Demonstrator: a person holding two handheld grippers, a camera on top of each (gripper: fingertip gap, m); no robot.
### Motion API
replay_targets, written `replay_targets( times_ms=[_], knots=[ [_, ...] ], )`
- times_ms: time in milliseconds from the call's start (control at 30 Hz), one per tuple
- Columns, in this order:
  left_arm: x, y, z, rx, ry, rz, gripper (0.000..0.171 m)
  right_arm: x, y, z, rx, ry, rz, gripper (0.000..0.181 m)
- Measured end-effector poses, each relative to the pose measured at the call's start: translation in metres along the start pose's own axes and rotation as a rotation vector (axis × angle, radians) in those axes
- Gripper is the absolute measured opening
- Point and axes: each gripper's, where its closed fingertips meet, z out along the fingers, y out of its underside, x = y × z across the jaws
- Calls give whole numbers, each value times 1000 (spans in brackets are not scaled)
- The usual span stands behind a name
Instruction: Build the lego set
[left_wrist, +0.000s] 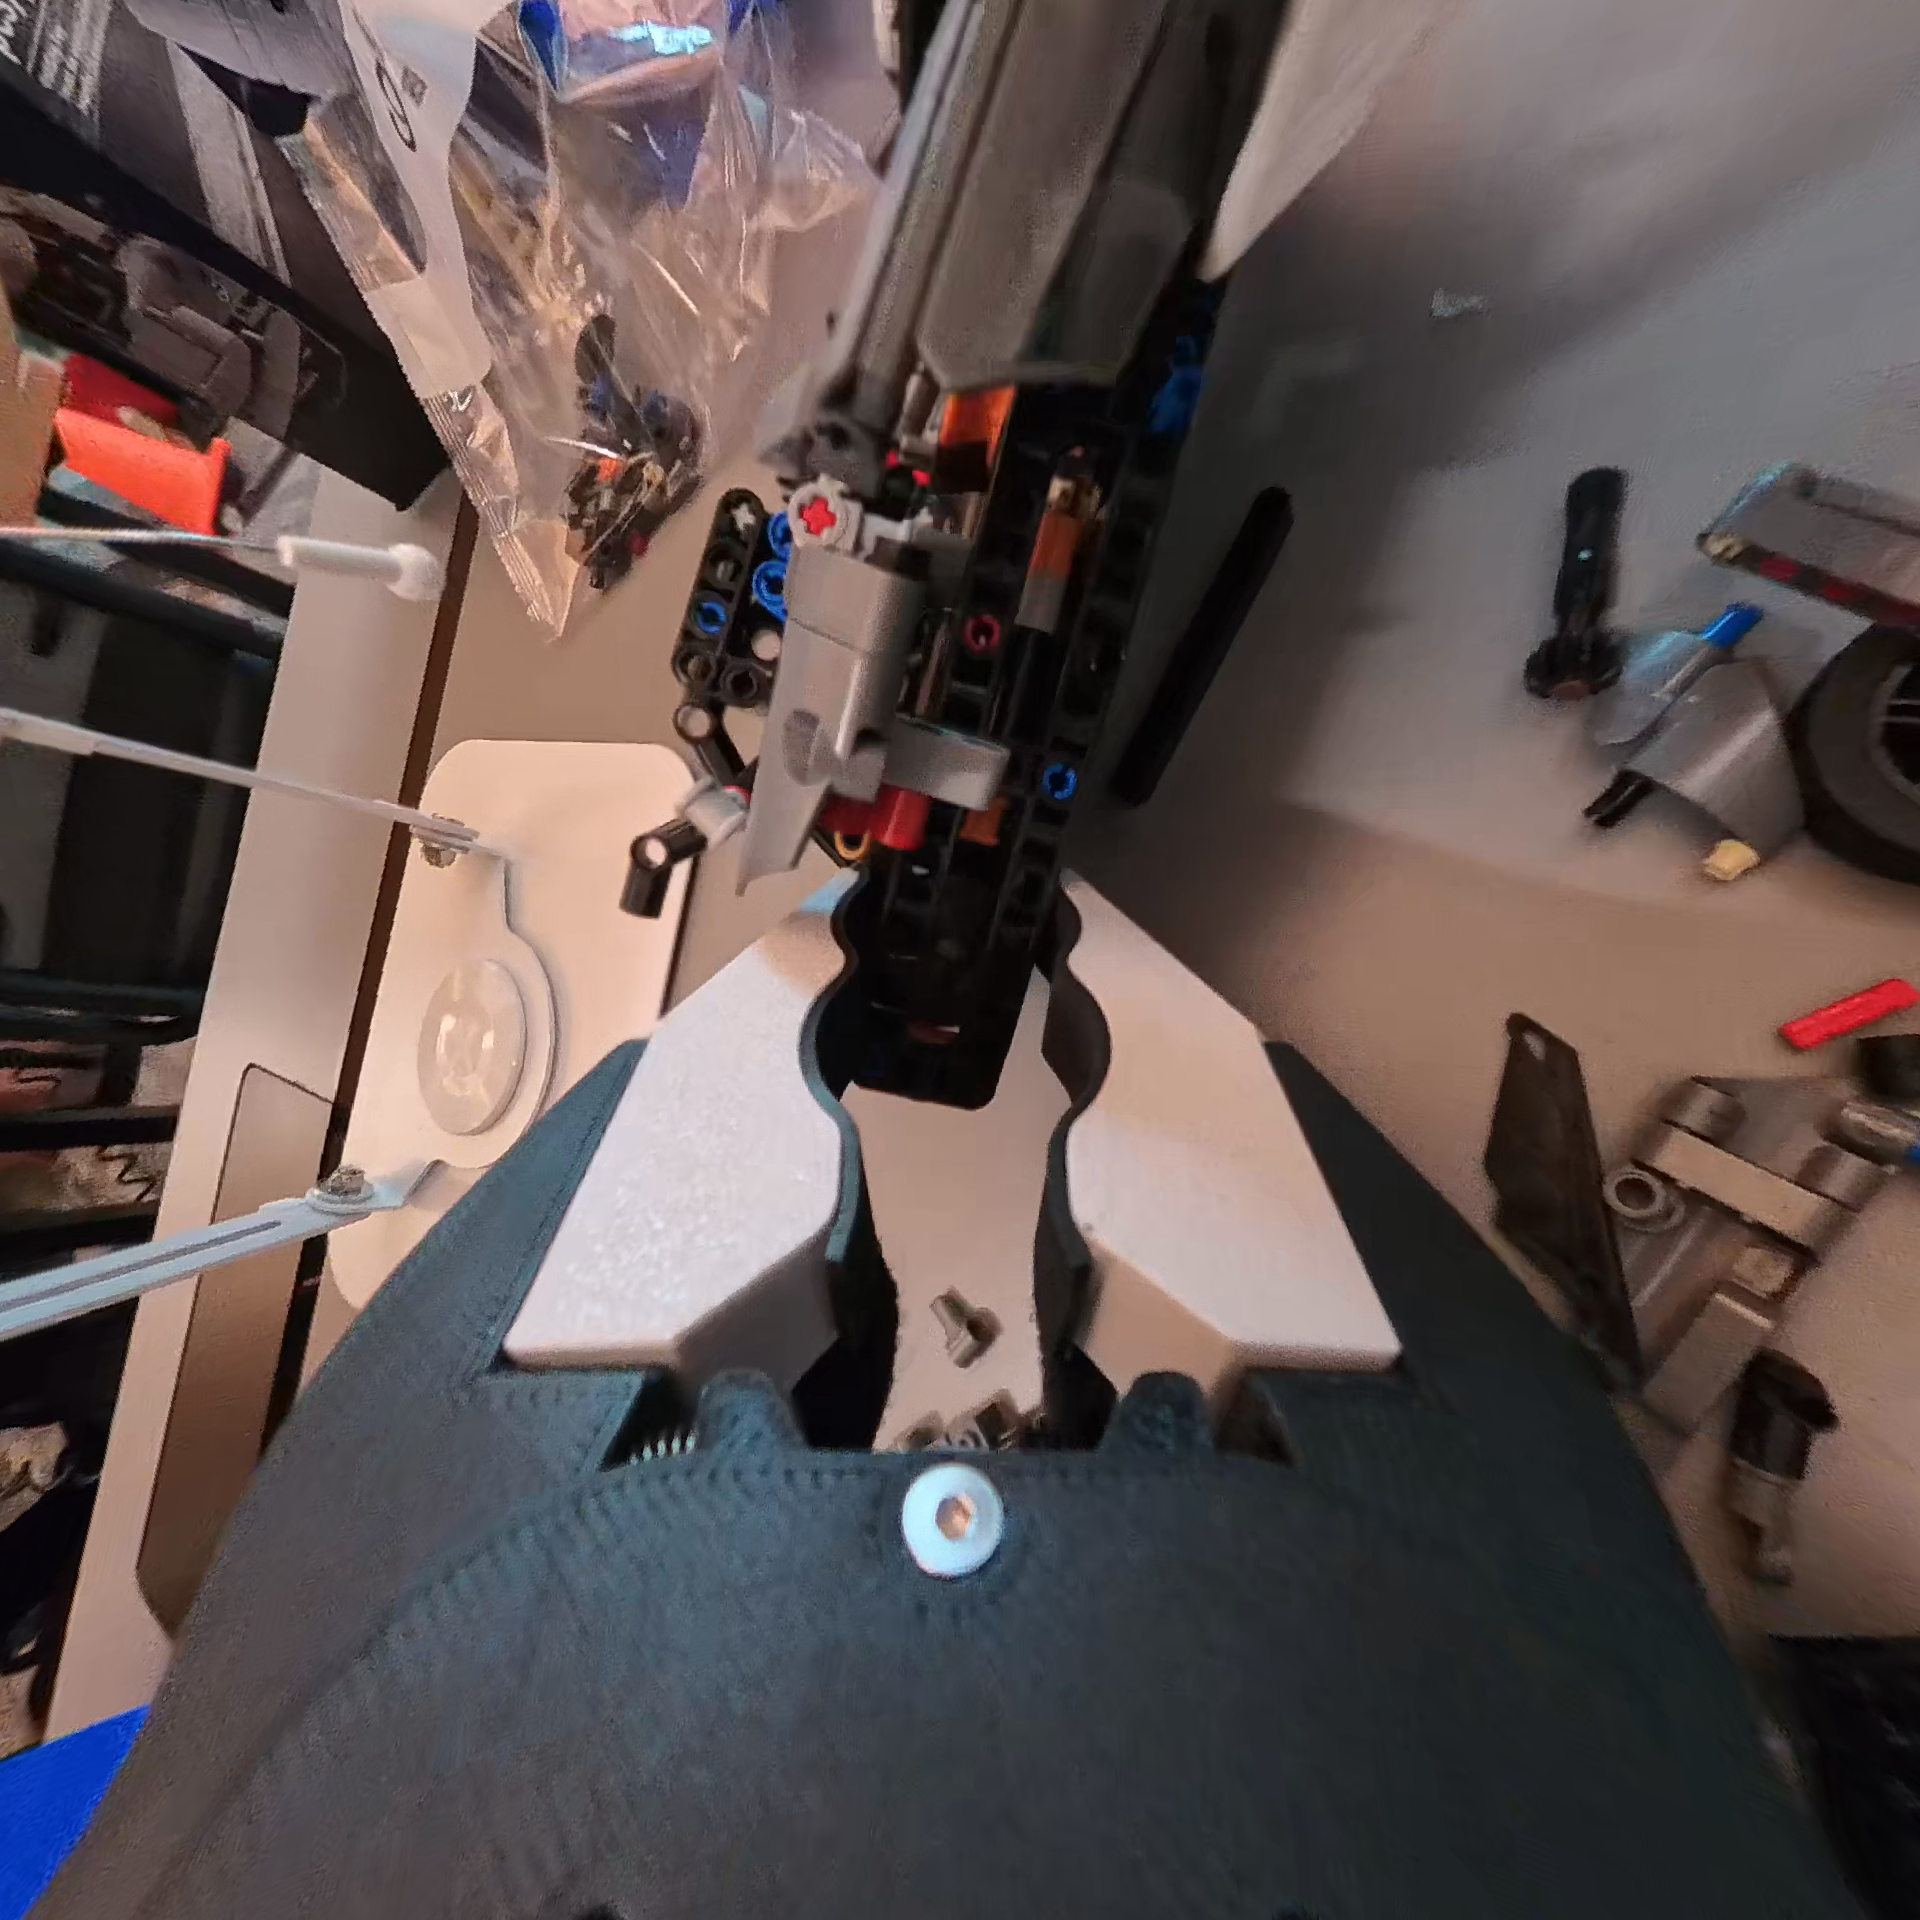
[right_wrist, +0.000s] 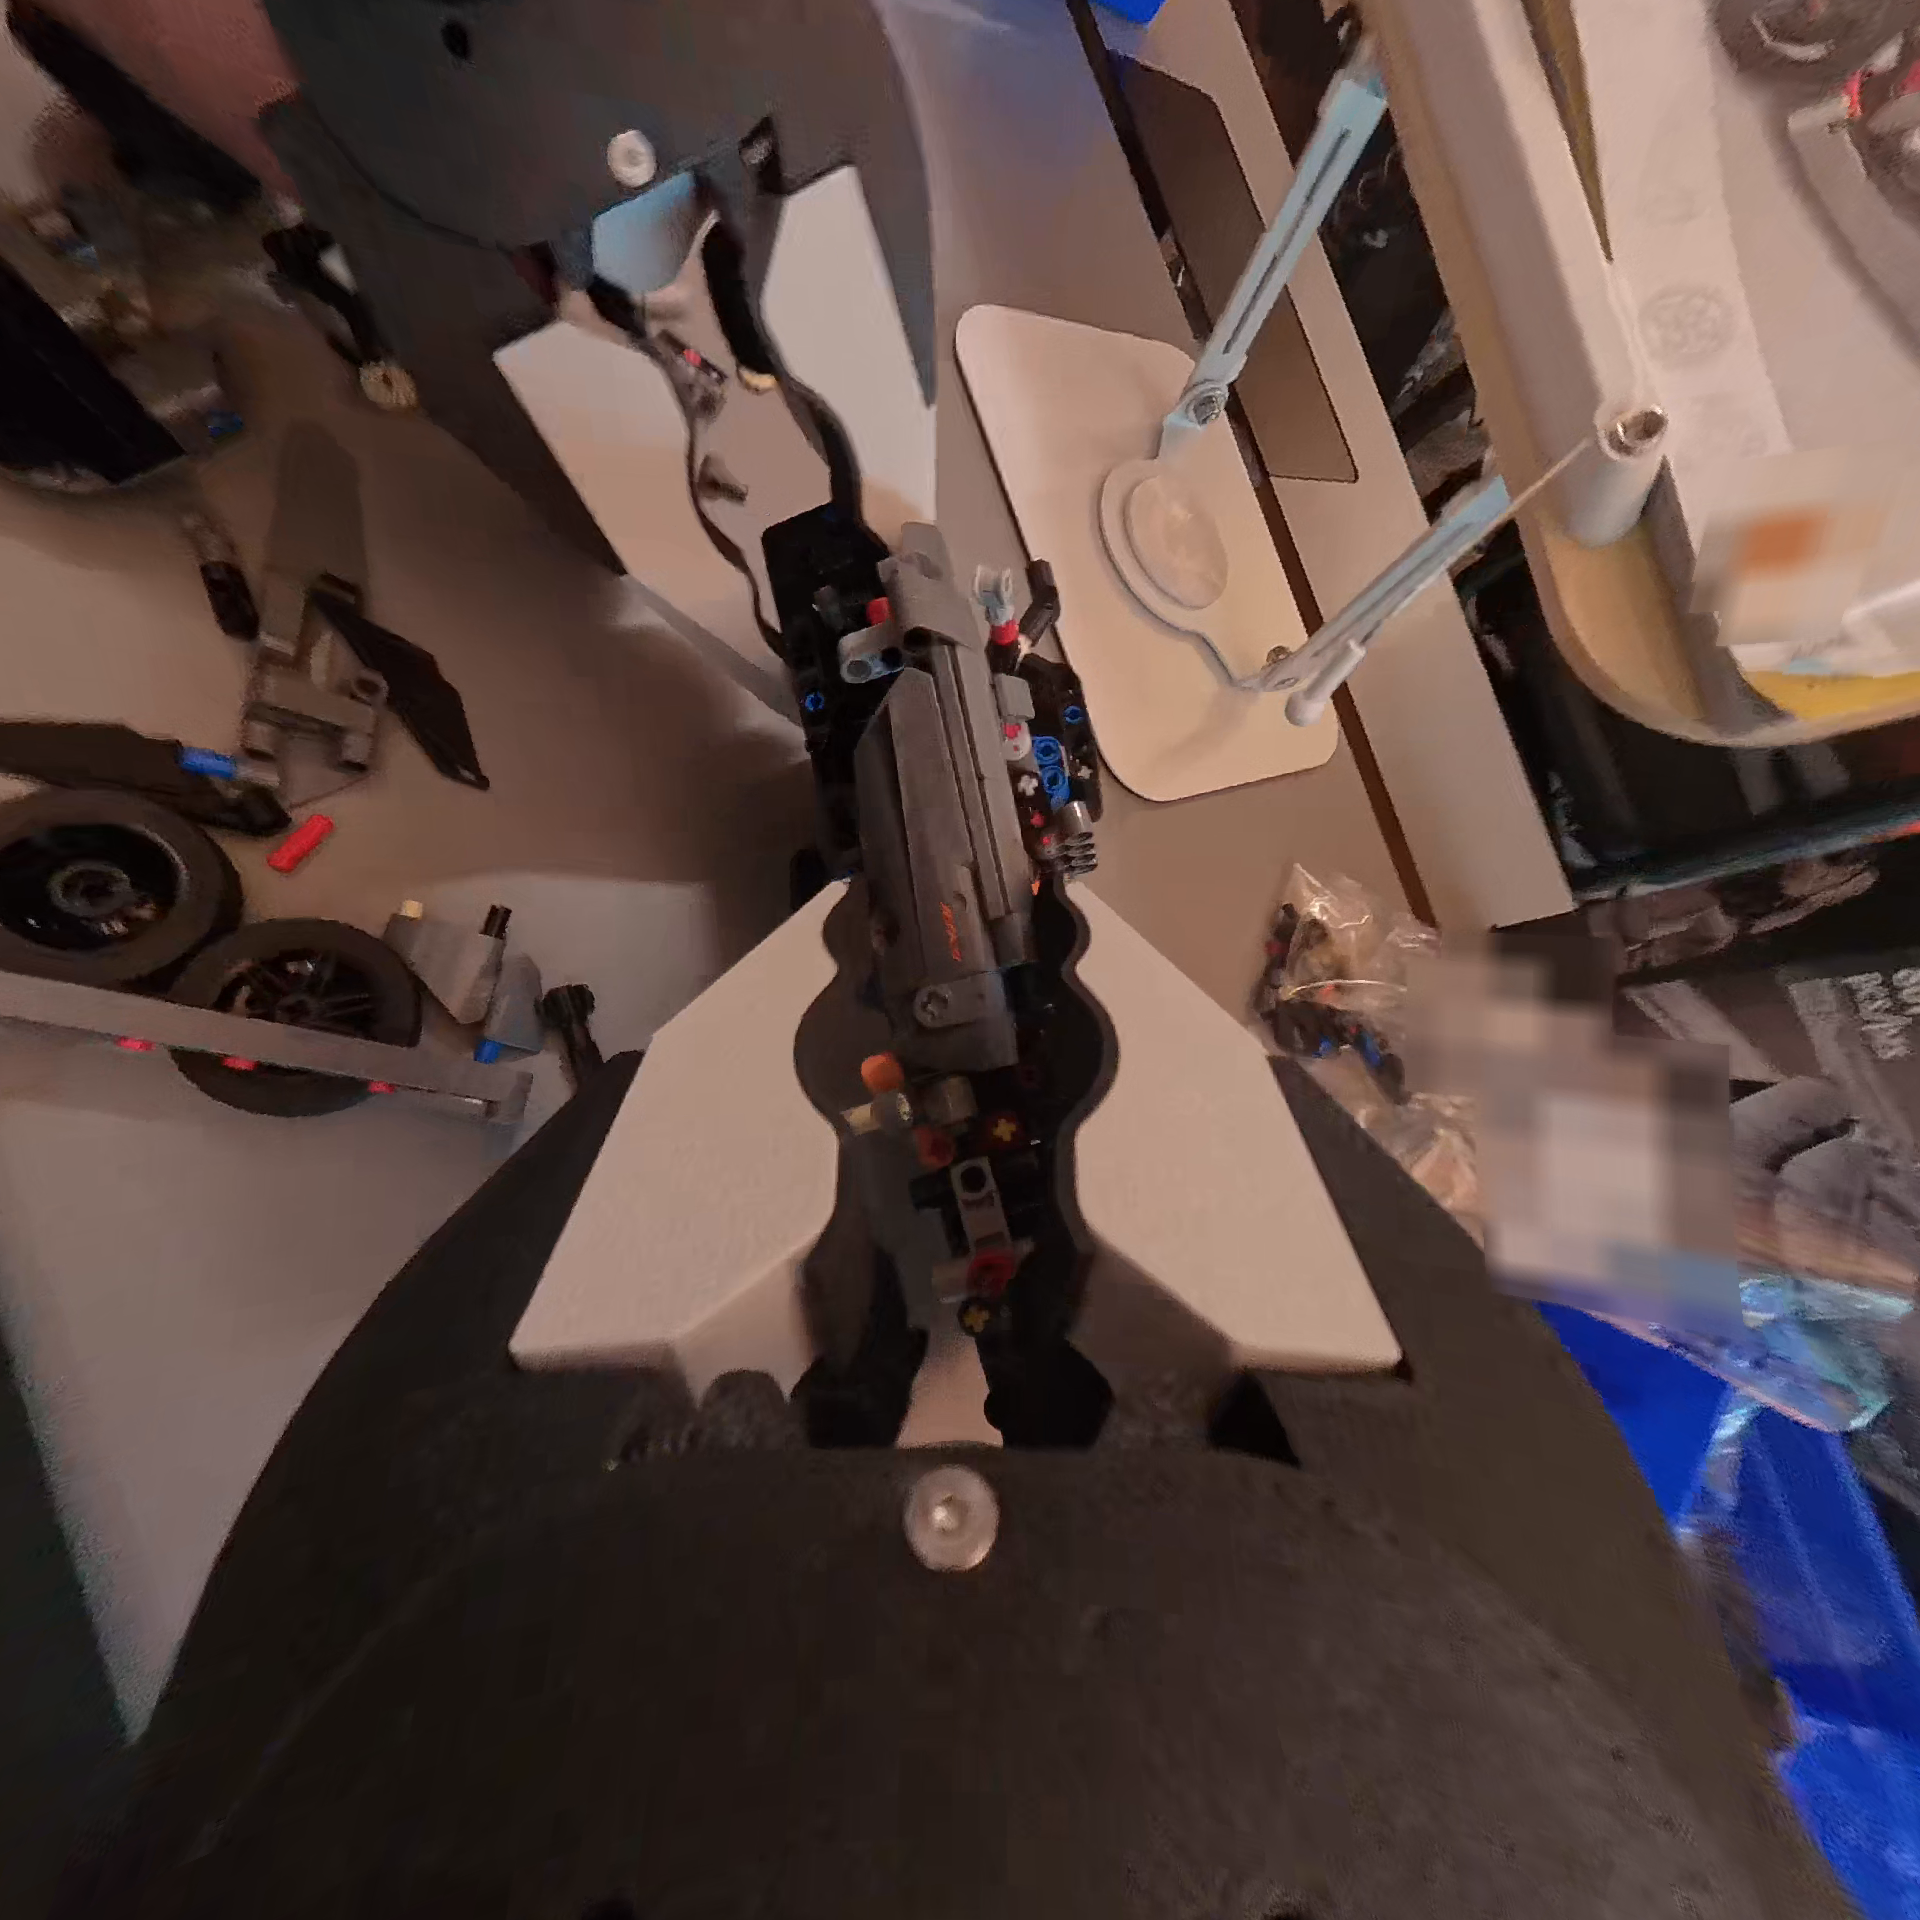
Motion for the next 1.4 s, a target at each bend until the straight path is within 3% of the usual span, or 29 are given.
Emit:
replay_targets(
  times_ms=[67,400,600,767,800,933,1100,1133,1300,1400],
  knots=[
    [1,3,3,-21,-4,15,28,-4,0,-1,-5,5,-66,29],
    [0,-2,3,2,-20,21,28,-3,3,-6,91,-65,51,26],
    [-1,0,7,-36,-55,67,28,-8,4,-3,24,55,42,27],
    [3,-7,-4,-44,-47,56,40,-9,16,1,3,45,69,28],
    [2,-8,-8,-49,-61,51,50,-10,18,3,-11,48,56,28],
    [3,-9,-11,-89,-88,71,65,-12,18,8,-29,56,36,28],
    [2,-4,-10,-163,-121,85,60,-13,21,8,-21,39,23,28],
    [-4,2,-11,-179,-139,70,73,-15,22,9,-22,31,9,28],
    [-12,-3,-35,-28,-102,-22,71,-14,19,5,20,7,48,28],
    [-11,-35,-41,68,-182,91,69,-18,18,7,20,-3,35,28]
  ],
)
